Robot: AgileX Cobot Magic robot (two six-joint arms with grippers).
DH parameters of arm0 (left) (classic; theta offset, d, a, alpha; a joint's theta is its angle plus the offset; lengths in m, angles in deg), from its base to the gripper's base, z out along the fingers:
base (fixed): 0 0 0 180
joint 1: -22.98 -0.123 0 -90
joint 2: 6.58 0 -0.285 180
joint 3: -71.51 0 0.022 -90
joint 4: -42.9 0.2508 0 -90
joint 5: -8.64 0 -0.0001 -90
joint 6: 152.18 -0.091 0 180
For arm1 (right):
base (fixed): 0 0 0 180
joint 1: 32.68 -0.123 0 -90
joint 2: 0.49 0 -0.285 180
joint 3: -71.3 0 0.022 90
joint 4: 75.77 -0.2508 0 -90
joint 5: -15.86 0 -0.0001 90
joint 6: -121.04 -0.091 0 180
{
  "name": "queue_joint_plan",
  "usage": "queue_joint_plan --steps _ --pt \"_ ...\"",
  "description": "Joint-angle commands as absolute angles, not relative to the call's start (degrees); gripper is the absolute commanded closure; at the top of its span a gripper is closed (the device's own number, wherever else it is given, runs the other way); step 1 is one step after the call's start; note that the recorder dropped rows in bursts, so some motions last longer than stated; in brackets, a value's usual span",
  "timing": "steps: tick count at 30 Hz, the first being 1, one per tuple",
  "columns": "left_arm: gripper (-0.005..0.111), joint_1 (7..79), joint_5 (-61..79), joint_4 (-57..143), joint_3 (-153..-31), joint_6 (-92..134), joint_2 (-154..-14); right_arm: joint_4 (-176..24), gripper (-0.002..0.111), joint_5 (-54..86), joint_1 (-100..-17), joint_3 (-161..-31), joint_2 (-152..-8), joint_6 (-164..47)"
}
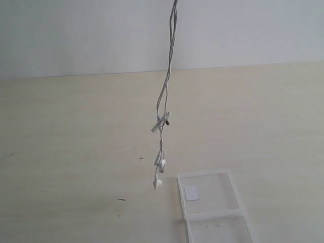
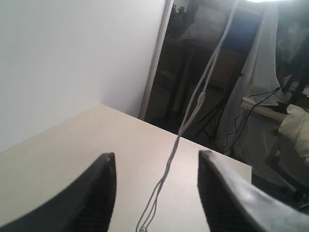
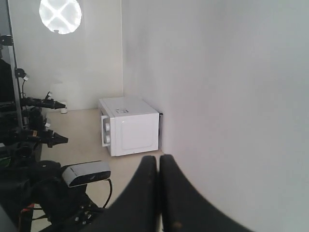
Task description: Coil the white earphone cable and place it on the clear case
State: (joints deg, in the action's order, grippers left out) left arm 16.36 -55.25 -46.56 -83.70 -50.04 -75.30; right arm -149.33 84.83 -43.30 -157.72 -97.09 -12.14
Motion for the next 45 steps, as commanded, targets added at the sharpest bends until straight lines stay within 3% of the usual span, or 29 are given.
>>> queue_joint_plan --steps 1,16,23,35,40,45 --pt "0.055 20.5 -49.6 -48.5 -84.1 -52.4 -77.4 -149.2 0.108 84.0 -43.4 -157.6 -97.2 -12.1" --pt "0.055 36.5 -41.1 -55.2 -91.8 -62.6 -87.3 -149.2 0.108 85.4 -43.4 -157.6 -97.2 -12.5" --pt "0.055 38.3 -39.4 -42.3 -94.3 -56.2 -90.1 -149.2 0.108 85.8 -43.4 -157.6 -97.2 -12.5" --pt "0.055 38.4 -42.2 -39.6 -94.3 -55.7 -94.3 -148.9 0.108 85.8 -43.4 -157.6 -97.2 -12.5" --pt "0.032 38.4 -43.8 -39.0 -94.3 -57.3 -96.9 -148.9 0.108 85.8 -43.4 -157.6 -97.2 -12.5" --pt "0.032 42.9 -42.6 -43.9 -94.3 -65.2 -98.9 -148.9 0.108 85.8 -43.4 -157.6 -97.2 -12.6"
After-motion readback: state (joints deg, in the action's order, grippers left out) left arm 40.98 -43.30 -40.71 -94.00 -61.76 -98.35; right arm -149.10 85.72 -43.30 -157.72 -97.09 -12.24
